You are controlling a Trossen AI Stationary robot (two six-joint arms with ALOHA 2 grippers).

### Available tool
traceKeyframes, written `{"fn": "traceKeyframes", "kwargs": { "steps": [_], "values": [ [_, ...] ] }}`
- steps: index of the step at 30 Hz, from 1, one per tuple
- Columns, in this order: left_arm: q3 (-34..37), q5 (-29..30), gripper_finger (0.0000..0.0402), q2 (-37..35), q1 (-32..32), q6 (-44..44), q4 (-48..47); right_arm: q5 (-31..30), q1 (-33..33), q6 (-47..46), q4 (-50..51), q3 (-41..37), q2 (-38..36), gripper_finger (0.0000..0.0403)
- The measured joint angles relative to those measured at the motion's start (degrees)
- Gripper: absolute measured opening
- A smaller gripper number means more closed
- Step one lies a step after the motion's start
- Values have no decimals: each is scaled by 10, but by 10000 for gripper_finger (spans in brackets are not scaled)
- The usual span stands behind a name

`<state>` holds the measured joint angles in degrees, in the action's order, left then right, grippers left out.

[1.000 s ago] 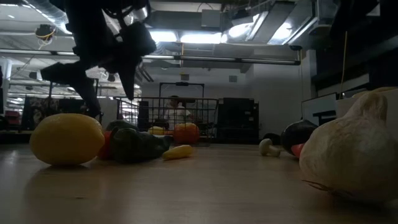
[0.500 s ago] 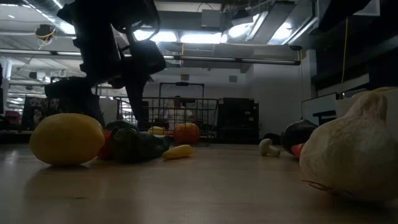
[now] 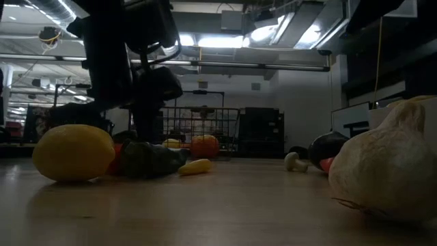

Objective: Sort produce into baskets
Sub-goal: Put the lime into the mesh basket

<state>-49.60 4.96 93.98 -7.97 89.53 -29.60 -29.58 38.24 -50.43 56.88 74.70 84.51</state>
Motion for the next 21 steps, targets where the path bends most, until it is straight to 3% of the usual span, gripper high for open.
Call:
{"fn": "traceKeyframes", "kwargs": {
  "steps": [10,21],
  "values": [
    [0,5,205,3,1,-64,1,0,0,0,1,0,0,388],
    [0,8,216,-40,14,-121,1,0,0,0,1,0,0,388]
  ]
}}
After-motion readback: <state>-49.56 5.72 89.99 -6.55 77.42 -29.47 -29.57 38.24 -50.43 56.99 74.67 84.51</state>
